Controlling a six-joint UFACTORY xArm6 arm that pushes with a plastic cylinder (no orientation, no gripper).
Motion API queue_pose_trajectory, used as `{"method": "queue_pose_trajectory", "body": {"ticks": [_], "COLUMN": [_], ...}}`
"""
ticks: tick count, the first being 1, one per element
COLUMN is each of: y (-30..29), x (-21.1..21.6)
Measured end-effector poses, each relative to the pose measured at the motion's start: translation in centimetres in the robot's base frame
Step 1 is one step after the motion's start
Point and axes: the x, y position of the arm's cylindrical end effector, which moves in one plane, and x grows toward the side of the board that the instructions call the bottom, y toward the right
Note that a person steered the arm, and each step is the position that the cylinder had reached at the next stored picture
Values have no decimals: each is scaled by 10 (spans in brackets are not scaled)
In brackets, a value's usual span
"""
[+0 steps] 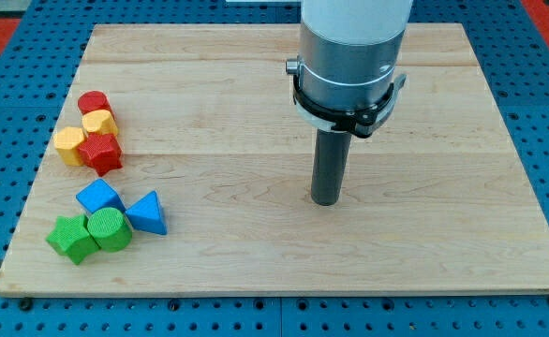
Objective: Place your arm at the center of the table
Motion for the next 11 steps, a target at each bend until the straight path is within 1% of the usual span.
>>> {"method": "queue_pose_trajectory", "body": {"ticks": [3, 5, 7, 8, 9, 10, 11], "y": [1, 14, 45, 45, 44, 42, 24], "x": [0, -3, -3, -4, -12, -30, -36]}}
